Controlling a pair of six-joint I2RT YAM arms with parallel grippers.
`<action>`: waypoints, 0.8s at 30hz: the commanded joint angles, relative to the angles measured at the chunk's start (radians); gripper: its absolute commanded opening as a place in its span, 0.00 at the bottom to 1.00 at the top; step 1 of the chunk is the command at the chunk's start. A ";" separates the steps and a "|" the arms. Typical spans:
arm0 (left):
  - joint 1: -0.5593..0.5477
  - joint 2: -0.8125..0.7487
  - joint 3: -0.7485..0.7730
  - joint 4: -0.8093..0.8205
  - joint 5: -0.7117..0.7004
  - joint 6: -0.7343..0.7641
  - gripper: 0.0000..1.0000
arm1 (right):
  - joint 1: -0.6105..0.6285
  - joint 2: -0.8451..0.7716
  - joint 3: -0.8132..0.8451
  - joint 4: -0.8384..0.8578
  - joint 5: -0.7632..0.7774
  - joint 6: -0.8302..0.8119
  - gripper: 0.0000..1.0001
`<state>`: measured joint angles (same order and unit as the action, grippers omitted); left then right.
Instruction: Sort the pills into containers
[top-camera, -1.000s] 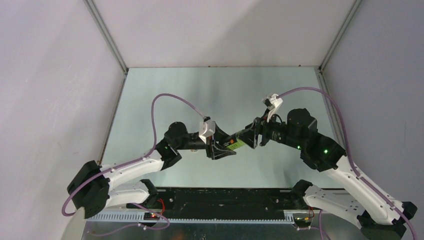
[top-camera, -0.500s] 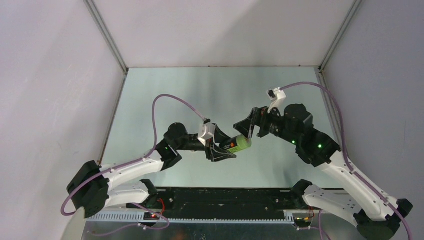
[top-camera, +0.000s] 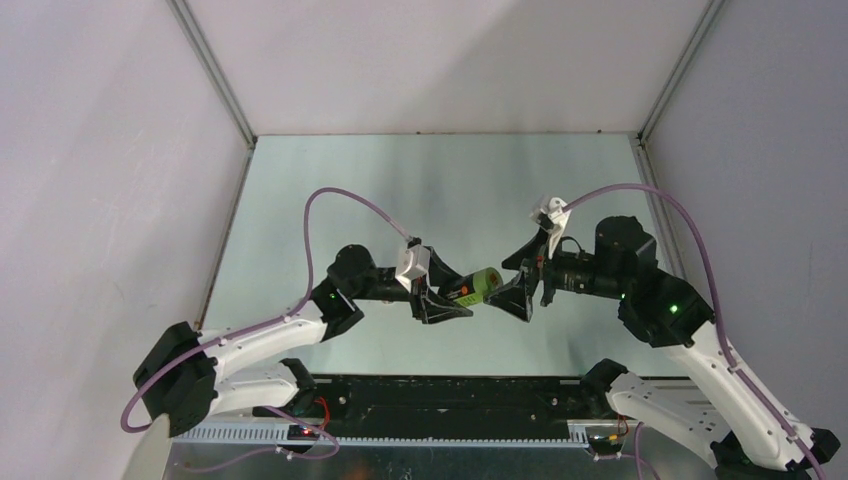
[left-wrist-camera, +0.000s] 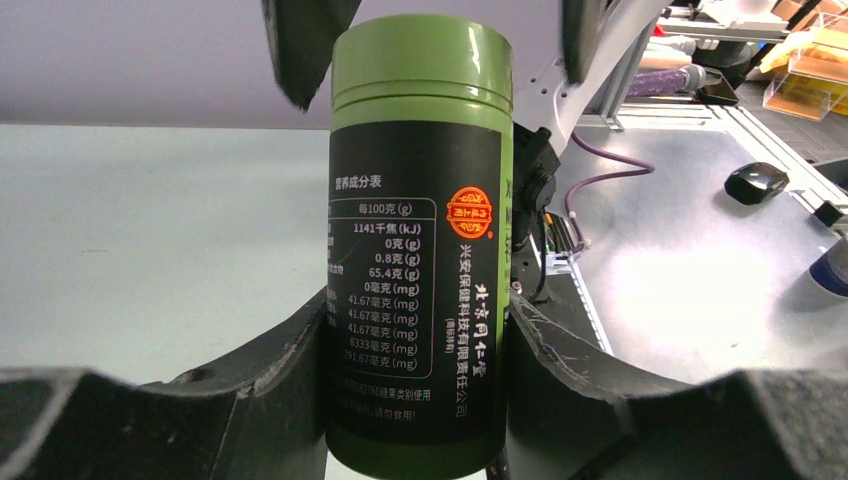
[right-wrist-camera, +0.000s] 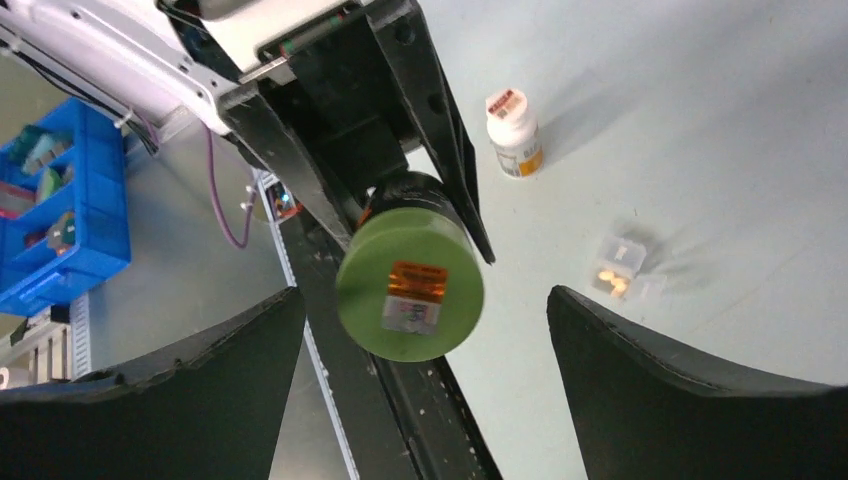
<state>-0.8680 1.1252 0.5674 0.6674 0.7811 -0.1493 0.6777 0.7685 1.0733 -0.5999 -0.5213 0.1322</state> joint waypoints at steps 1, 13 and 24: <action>-0.002 -0.001 0.060 0.041 0.042 0.006 0.00 | 0.000 0.031 0.048 -0.043 -0.002 -0.068 0.93; -0.003 0.023 0.063 0.060 0.061 -0.006 0.00 | -0.005 0.088 0.051 0.049 0.016 0.067 0.73; -0.002 0.013 0.053 0.044 -0.049 0.014 0.00 | -0.006 0.138 0.043 0.095 0.121 0.297 0.39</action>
<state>-0.8616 1.1595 0.5785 0.6605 0.7650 -0.1566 0.6758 0.8787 1.0836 -0.5724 -0.4950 0.2871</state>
